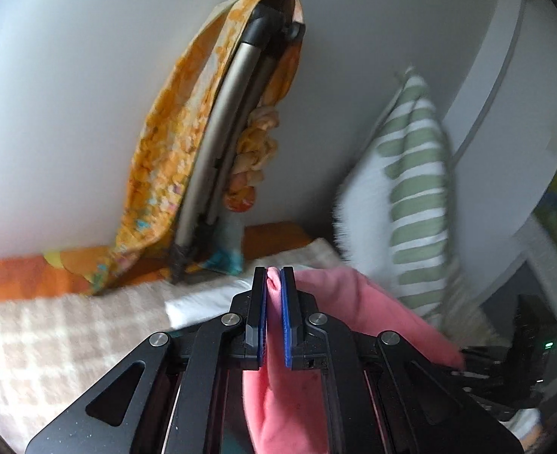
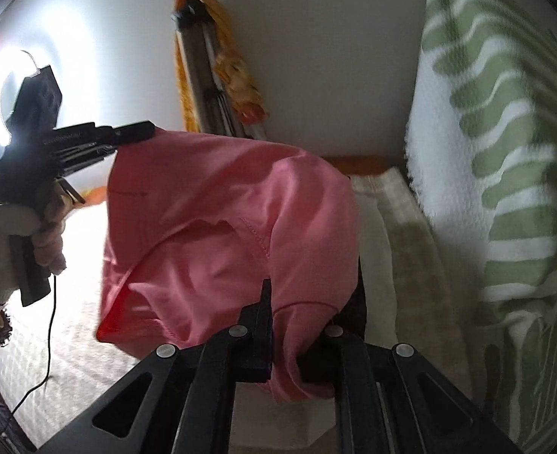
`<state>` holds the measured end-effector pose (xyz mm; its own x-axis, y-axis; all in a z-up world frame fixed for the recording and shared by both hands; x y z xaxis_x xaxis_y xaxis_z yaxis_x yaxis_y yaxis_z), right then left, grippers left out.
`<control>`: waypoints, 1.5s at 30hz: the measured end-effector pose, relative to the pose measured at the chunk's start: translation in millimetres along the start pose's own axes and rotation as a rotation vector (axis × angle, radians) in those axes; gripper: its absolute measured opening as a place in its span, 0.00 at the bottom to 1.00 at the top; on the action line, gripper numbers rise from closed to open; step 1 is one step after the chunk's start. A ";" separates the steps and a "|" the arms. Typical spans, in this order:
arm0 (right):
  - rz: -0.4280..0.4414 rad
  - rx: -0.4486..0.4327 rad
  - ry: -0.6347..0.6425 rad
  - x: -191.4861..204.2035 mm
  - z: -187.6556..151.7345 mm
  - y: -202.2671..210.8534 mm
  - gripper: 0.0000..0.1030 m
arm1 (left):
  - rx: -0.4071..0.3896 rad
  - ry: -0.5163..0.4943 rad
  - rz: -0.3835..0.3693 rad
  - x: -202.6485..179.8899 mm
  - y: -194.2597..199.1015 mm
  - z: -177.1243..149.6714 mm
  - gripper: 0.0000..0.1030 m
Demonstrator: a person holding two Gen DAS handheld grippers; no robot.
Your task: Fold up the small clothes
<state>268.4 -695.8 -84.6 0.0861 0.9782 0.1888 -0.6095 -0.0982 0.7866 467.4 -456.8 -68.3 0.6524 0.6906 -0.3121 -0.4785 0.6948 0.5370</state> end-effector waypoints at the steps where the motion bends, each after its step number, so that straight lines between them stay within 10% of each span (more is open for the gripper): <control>1: -0.005 0.003 -0.007 -0.3 -0.8 -1.2 0.09 | -0.001 -0.015 0.020 -0.3 -1.3 0.8 0.05; 5: -0.041 -0.019 -0.041 -5.4 0.6 2.6 0.28 | -0.007 -0.046 0.119 3.8 -1.4 9.6 0.10; 10: -0.075 -0.033 -0.067 -7.7 4.5 11.7 0.43 | -0.004 -0.054 0.123 6.1 13.5 16.0 0.41; 18: -0.196 -0.048 -0.091 -7.6 0.4 31.6 0.76 | 0.013 -0.050 0.110 0.5 40.5 12.1 0.54; 45: -0.175 -0.233 -0.110 131.1 -77.2 193.2 0.86 | -0.019 -0.143 0.086 -68.9 255.4 -78.3 0.70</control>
<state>101.0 -572.4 46.7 0.2828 0.9497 0.1345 -0.7409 0.1273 0.6594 254.2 -311.2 28.9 0.6850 0.7130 -0.1501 -0.5463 0.6388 0.5417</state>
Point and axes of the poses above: each gripper's, at about its wrist camera, not at the fingertips, and y roughly against the way its jaws point, x to its left, z to its top, the point moved 2 cm from there along -y, roughly the way its jaws point, and after that the axes turned 6 degrees about -y, right-handed, at the moved point
